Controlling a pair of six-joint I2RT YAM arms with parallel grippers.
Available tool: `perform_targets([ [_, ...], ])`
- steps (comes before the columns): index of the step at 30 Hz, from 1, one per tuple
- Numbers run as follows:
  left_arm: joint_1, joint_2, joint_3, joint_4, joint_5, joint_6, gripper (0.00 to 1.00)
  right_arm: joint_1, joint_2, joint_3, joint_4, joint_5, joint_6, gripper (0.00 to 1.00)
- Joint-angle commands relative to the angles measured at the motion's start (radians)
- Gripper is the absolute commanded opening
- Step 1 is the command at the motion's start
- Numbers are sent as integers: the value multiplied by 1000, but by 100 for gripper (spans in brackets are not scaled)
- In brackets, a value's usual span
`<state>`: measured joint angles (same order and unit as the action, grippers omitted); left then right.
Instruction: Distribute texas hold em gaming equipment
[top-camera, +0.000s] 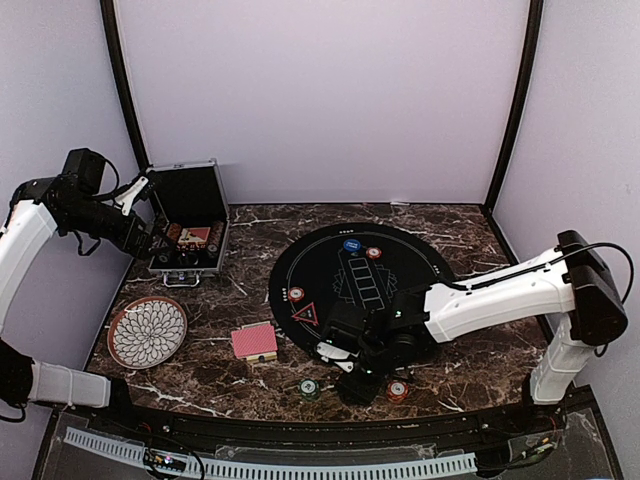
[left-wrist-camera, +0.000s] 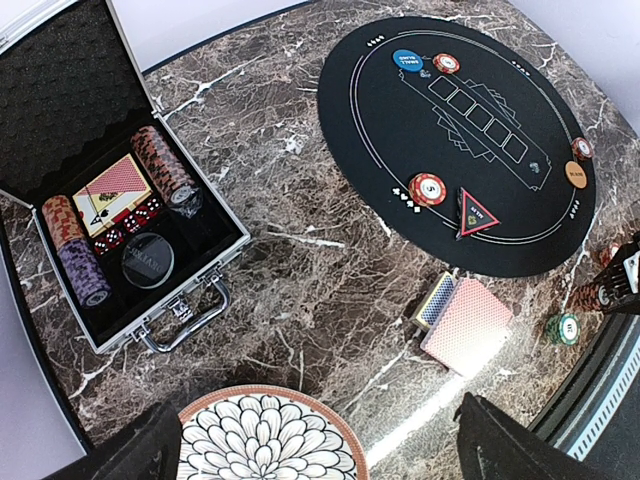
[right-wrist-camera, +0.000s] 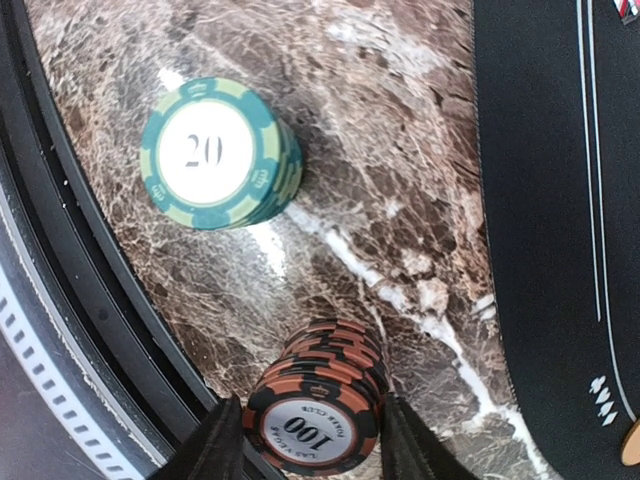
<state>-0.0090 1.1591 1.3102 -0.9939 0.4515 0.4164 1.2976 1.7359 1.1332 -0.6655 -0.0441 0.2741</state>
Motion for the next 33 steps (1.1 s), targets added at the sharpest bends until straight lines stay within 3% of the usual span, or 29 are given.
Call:
perform_targets([
  [1,6,-19,35,-33,-1,20,99,7,2,16,23,19,-1,37],
  [5,6,-20,38,-35,-4,22,99,8,-3,17,20,28,-1,28],
  [9,6,-22,41,-38,-7,24,99,8,-6,20,12,41,-7,27],
  [11,6,-22,41,-38,-6,25,99,7,-8,20,9,77,-6,33],
  [14,6,-22,40,-38,-5,24,99,8,-22,19,11,95,-1,34],
  [18,6,-17,41,-38,-3,23,99,7,-33,19,3,107,-2,57],
  [21,6,-17,41,-38,-3,25,99,8,-30,-3,11,89,-3,66],
  [33,6,-21,42,-40,-6,26,99,9,2,-44,55,49,6,67],
])
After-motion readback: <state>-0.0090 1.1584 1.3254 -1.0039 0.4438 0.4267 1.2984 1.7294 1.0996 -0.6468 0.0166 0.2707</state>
